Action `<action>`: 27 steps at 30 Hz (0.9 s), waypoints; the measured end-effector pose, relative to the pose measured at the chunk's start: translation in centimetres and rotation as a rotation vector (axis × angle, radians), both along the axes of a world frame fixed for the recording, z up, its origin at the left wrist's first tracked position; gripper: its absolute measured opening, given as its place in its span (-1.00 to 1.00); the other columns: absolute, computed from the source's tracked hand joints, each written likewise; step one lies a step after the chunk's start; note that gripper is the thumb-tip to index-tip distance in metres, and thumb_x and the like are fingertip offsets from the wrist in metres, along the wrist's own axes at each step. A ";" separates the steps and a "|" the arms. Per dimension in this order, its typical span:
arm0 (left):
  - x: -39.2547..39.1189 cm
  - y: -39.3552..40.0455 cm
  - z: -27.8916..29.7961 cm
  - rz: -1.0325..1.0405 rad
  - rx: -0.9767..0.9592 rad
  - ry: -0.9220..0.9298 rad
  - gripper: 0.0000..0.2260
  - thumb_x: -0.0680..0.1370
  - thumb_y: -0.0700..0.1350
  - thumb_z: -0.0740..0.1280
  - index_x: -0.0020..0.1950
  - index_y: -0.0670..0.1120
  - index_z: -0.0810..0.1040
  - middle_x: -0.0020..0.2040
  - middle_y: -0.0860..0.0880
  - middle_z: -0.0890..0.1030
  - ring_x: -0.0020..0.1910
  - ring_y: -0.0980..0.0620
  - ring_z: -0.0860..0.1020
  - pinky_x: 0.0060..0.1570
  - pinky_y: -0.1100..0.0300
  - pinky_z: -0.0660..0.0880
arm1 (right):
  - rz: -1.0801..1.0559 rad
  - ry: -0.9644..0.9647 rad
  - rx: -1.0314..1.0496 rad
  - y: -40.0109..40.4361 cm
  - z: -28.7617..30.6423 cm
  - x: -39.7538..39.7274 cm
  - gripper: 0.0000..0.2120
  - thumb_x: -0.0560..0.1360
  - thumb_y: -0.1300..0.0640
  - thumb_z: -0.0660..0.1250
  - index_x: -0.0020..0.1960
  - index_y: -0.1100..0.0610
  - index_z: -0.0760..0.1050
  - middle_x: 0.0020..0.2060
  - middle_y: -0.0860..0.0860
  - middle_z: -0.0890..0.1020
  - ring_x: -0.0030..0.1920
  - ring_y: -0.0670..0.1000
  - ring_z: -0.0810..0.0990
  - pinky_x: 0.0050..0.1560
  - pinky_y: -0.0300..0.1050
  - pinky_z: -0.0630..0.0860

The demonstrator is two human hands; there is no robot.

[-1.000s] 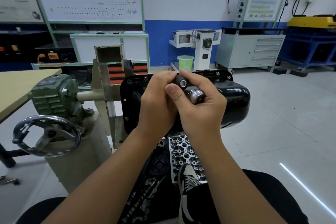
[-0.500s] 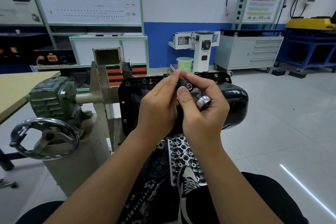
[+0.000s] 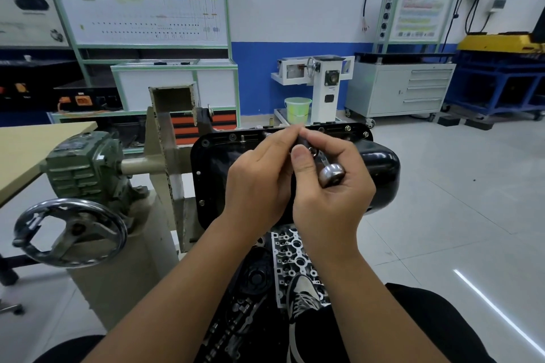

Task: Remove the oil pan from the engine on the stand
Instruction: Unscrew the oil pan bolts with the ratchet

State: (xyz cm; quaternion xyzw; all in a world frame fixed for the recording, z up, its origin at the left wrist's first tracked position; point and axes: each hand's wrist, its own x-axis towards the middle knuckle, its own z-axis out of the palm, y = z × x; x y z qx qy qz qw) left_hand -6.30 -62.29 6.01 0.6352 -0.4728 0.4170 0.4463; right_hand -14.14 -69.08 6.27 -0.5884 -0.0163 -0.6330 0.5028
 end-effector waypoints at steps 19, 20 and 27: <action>-0.2 -0.1 -0.1 0.005 -0.043 0.056 -0.78 0.61 -0.29 0.40 0.25 -0.29 0.63 0.16 -0.15 0.69 0.12 -0.09 0.68 0.05 -0.04 0.62 | -0.128 0.052 -0.157 -0.5 0.2 -0.5 -0.81 0.50 0.24 0.51 0.11 0.16 0.66 -0.01 -0.04 0.69 0.05 -0.05 0.68 0.13 -0.18 0.55; -0.1 -0.2 -0.2 0.006 -0.066 0.051 -0.80 0.61 -0.29 0.41 0.22 -0.30 0.64 0.12 -0.15 0.70 0.09 -0.08 0.68 0.03 -0.02 0.62 | -0.123 0.055 -0.166 -0.4 0.2 -0.6 -0.82 0.50 0.21 0.52 0.09 0.15 0.67 -0.02 -0.04 0.69 0.04 -0.04 0.68 0.13 -0.16 0.56; 0.2 -0.7 -0.5 -0.002 -0.126 -0.050 -0.94 0.59 -0.34 0.41 -0.01 -0.24 0.67 -0.04 -0.08 0.68 -0.05 0.00 0.65 -0.14 0.00 0.60 | -0.133 0.187 0.099 -0.9 0.4 -0.7 -0.69 0.32 -0.21 0.60 -0.16 -0.04 0.61 -0.31 -0.09 0.64 -0.29 -0.02 0.61 -0.18 0.00 0.61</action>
